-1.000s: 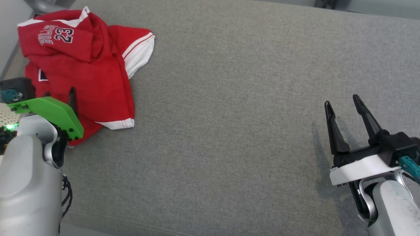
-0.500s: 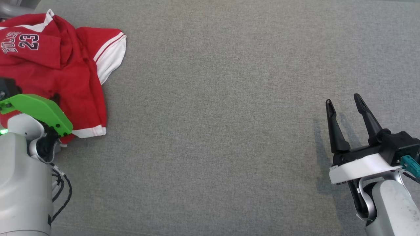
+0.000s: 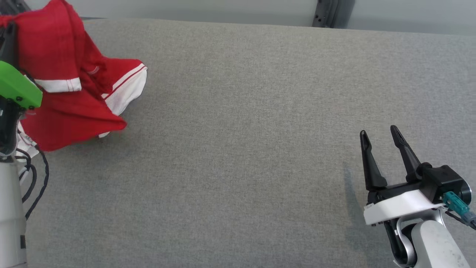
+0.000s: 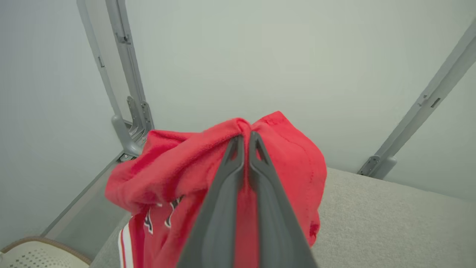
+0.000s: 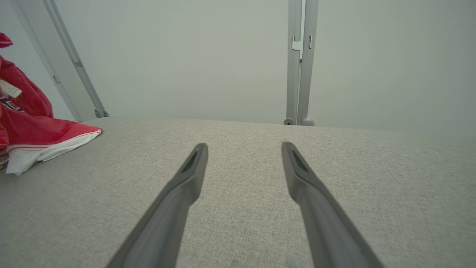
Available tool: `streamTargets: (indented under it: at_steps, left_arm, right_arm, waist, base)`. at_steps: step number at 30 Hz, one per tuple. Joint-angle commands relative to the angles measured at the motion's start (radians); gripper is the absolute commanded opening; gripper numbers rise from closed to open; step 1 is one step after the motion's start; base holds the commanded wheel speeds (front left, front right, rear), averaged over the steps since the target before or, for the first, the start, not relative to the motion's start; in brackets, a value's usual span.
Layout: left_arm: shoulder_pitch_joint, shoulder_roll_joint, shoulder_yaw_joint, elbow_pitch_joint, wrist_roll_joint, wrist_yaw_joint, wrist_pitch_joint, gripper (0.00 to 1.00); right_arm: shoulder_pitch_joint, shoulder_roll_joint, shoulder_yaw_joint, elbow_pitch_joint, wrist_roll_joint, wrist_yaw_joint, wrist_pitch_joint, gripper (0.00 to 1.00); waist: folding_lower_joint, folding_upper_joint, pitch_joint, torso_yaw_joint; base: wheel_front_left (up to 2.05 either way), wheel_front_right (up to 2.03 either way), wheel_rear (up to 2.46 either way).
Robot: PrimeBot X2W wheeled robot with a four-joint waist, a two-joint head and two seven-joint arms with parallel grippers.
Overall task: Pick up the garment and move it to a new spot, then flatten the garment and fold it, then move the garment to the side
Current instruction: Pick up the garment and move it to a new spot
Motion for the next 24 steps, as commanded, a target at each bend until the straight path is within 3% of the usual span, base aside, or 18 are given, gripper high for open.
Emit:
streamTargets:
  at_steps: [1,12,20,24]
  left_arm:
    - [0.019,-0.009,-0.01,-0.068,-0.021,-0.003,0.02,0.0]
    - [0.167,-0.128,-0.146,-0.571,-0.116,0.02,0.205,0.0]
    - [0.273,-0.253,-0.342,-0.648,-0.152,0.017,0.2,0.0]
    - [0.254,-0.284,-0.461,-0.644,-0.18,0.02,0.157,0.0]
  right_arm:
    - [0.018,0.003,-0.003,-0.002,0.004,0.0,-0.003,1.0]
    - [0.037,0.025,-0.004,-0.015,0.009,0.0,-0.003,1.0]
    - [0.057,0.032,-0.012,-0.015,0.012,0.0,-0.003,1.0]
    - [0.065,0.037,-0.014,-0.015,0.014,0.0,-0.003,1.0]
  waist:
    - [0.0,0.0,-0.034,-0.036]
    - [0.0,0.0,-0.063,-0.196]
    - [0.0,0.0,-0.058,-0.336]
    - [0.0,0.0,-0.055,-0.398]
  base:
    - [0.0,0.0,0.0]
    - [0.0,0.0,0.0]
    - [0.0,0.0,0.0]
    - [0.0,0.0,0.0]
